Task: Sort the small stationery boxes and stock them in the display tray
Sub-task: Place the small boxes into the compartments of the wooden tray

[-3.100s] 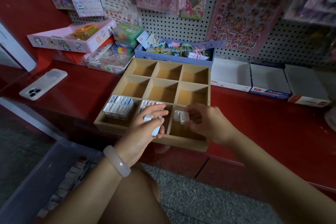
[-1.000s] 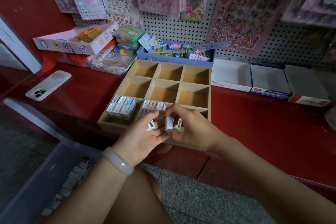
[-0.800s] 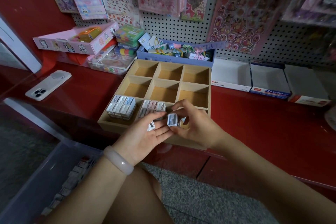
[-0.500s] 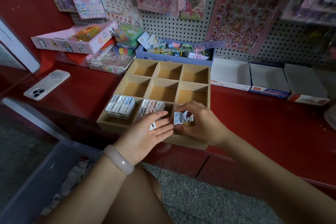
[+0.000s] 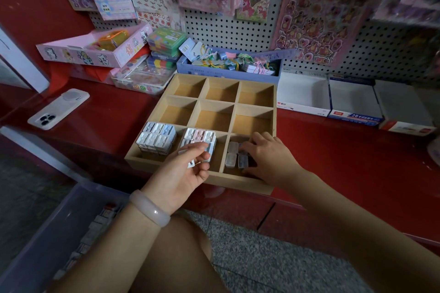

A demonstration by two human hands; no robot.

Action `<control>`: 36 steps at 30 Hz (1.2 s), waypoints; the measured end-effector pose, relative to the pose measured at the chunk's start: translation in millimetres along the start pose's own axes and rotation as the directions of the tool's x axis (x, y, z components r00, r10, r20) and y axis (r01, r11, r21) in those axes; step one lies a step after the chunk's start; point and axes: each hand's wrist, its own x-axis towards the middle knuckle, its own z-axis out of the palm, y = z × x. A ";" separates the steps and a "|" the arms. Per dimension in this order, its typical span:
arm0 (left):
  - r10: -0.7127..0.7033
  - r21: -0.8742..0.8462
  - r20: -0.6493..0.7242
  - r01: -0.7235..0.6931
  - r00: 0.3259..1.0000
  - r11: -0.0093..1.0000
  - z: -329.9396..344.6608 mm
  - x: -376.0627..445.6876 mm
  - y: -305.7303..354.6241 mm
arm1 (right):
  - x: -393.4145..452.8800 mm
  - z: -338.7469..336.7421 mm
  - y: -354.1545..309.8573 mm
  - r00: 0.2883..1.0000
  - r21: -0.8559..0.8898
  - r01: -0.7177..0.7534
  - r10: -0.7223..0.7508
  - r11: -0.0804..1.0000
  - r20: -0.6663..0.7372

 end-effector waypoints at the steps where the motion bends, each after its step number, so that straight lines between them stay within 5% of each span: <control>1: 0.003 -0.004 0.006 -0.003 1.000 1.000 -0.4 -0.1 0.2 | -0.6 -0.3 0.2 1.000 -0.001 0.000 0.000 1.000 -0.003; 19: -0.030 -0.061 0.069 0.035 0.997 0.998 -2.3 -4.5 0.6 | -1.3 2.3 -3.1 0.998 -0.014 -0.053 0.053 0.998 -0.022; 24: -0.074 -0.143 0.140 0.094 0.987 0.985 -1.3 -6.8 1.8 | -6.9 -4.3 -6.1 0.930 0.147 0.008 0.046 0.989 -0.363; 26: -0.086 -0.113 0.158 0.104 0.984 0.988 1.2 -7.0 1.0 | -10.3 -11.5 -12.2 0.901 0.261 0.138 -0.012 0.955 -0.434; 30: -0.094 -0.033 0.205 0.103 0.974 0.994 8.6 -8.1 -3.2 | -10.4 -17.9 -21.1 0.914 0.320 0.336 -0.225 0.886 -0.338; 36: -0.101 0.046 0.231 0.093 0.968 0.995 12.4 -10.7 -3.5 | -9.8 -23.1 -19.7 0.939 0.374 0.299 -0.201 0.878 -0.278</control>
